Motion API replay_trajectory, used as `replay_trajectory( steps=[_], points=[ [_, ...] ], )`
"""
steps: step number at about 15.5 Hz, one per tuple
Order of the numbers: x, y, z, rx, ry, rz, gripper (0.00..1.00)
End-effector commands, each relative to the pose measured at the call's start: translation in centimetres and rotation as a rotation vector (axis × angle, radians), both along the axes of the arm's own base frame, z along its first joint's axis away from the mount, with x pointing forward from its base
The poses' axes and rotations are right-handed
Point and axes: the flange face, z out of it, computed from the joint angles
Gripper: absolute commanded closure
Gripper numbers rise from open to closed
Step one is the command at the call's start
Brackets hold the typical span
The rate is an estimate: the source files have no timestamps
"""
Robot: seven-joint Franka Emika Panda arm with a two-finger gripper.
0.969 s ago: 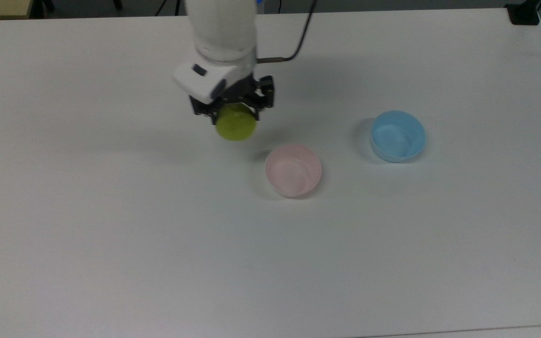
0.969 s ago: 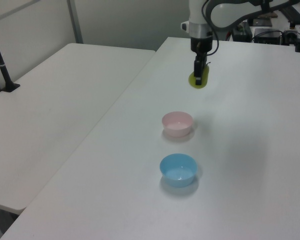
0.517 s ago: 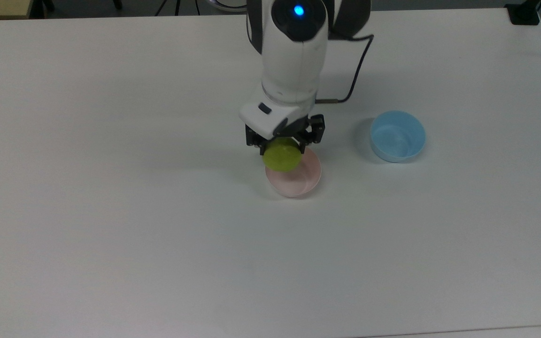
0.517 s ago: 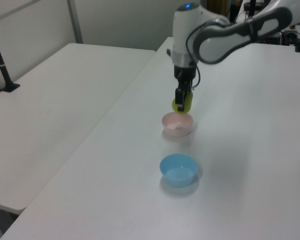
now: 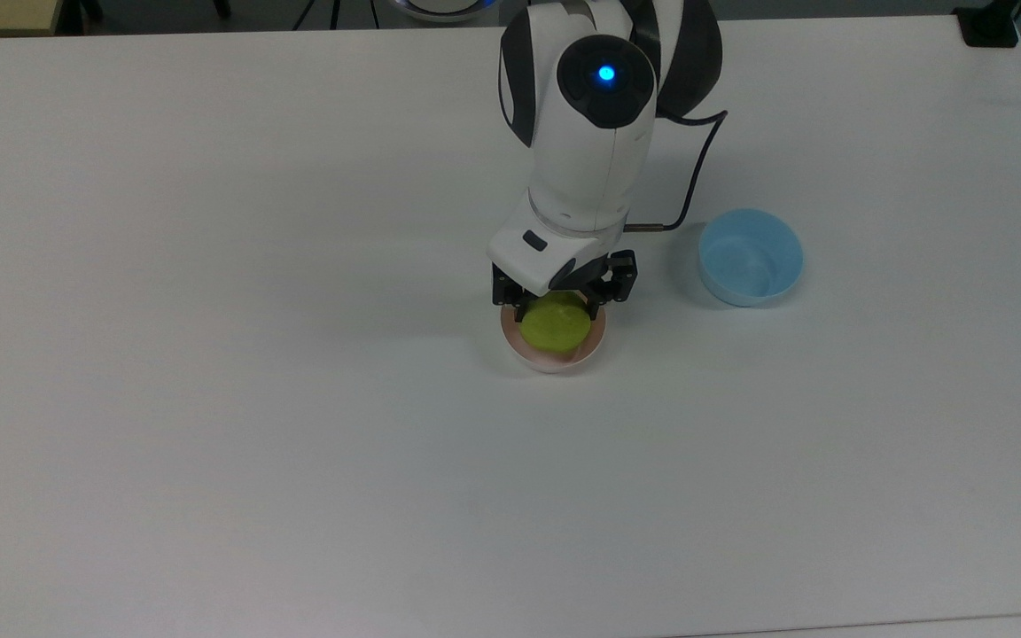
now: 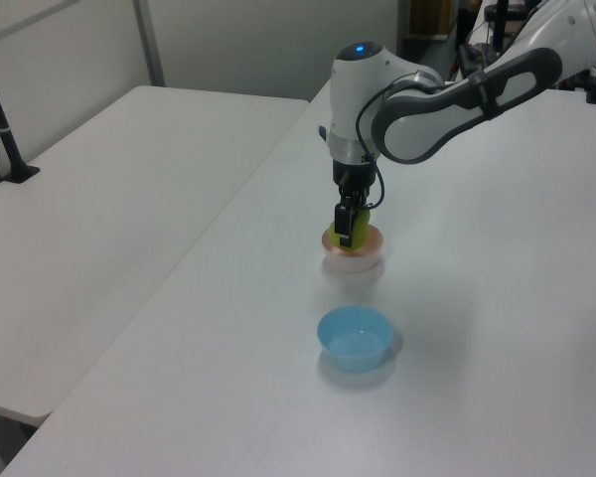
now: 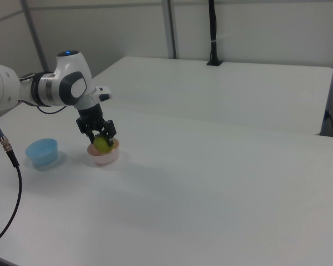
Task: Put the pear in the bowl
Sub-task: 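Open the gripper to release the pear and raise the gripper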
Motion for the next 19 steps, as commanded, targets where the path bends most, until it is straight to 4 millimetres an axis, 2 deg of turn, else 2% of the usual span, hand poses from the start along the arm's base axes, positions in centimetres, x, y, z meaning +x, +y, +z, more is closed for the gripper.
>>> replay_trajectory(
  steps=[1,5,8,10,12,15,17,19],
  points=[
    [0.5,0.5,-0.5,-0.012,-0.018,-0.01,0.0],
    [0.5,0.3,0.4,-0.009,-0.023,-0.005,0.0],
    [0.1,-0.8,3.9,0.011,-0.042,-0.03,0.0],
    [-1.3,-2.6,7.3,0.003,0.01,-0.045,0.0],
    [-2.2,-6.3,10.0,-0.017,0.048,-0.074,0.0],
    [-3.4,-11.5,12.7,-0.04,0.081,-0.127,0.0],
    [-4.1,-16.2,14.5,-0.037,0.065,-0.161,0.0],
    [-4.8,-18.5,15.4,-0.029,0.086,-0.167,0.0]
  ],
)
